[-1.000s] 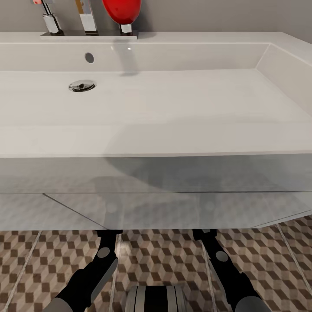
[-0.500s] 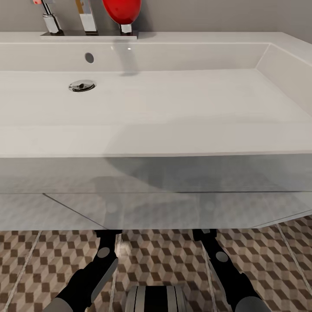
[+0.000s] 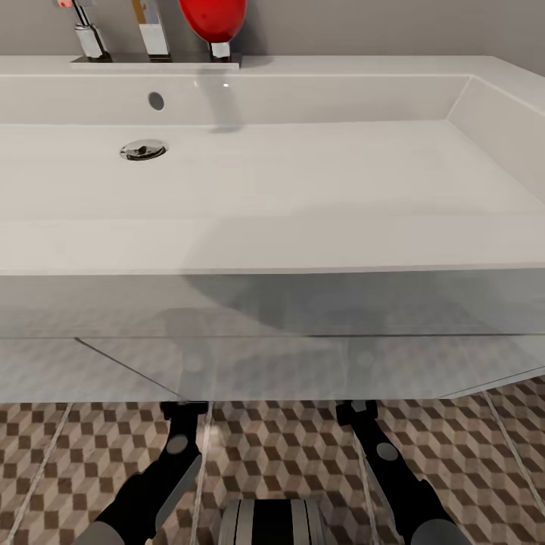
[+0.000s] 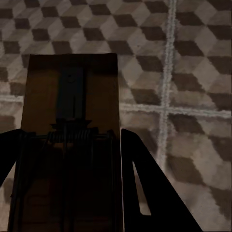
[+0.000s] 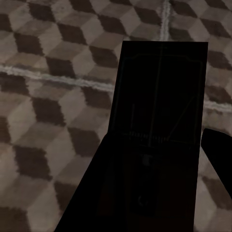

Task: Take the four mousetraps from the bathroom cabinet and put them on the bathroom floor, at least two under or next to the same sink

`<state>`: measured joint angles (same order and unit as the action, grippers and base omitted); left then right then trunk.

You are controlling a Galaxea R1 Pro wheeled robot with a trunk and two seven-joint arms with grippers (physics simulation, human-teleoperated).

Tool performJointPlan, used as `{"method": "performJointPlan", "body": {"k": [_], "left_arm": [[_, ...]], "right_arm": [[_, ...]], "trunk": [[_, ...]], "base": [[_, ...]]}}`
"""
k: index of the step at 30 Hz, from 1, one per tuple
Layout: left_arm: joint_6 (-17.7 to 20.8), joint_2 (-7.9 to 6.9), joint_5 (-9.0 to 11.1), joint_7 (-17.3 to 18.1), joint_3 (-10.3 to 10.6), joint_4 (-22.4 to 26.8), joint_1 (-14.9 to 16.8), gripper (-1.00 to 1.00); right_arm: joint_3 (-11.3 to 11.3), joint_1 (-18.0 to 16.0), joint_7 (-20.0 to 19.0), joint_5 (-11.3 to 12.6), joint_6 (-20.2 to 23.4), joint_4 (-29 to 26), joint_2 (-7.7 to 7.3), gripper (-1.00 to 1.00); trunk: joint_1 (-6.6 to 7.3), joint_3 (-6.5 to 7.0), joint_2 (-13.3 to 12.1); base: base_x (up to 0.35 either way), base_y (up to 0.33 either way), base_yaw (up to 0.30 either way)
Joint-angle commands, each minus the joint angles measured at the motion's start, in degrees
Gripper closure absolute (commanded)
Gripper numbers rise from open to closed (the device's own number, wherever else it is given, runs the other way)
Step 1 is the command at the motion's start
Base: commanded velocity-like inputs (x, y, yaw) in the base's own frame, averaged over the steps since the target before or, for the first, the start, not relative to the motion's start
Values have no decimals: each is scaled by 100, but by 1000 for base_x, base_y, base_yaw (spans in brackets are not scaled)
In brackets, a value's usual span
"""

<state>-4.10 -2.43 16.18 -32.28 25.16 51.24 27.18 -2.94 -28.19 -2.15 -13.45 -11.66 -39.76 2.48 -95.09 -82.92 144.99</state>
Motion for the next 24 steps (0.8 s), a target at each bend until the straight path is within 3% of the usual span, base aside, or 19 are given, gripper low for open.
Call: {"method": "performJointPlan", "body": {"k": [1, 8, 24], "left_arm": [[-32, 2, 42, -47, 25, -94, 6, 100], [-38, 51, 43, -37, -205, -358, 6, 100], [-53, 65, 64, -25, -219, -359, 6, 100]], "right_arm": [[-31, -2, -23, -44, -20, 2, 7, 100], [-31, -2, -23, -48, -19, 3, 7, 100], [-27, -2, -26, -45, -6, 6, 7, 100]], "trunk": [[1, -3, 1], [1, -3, 1], [1, -3, 1]], "base": [[0, 0, 0], [0, 0, 0], [0, 0, 0]]}}
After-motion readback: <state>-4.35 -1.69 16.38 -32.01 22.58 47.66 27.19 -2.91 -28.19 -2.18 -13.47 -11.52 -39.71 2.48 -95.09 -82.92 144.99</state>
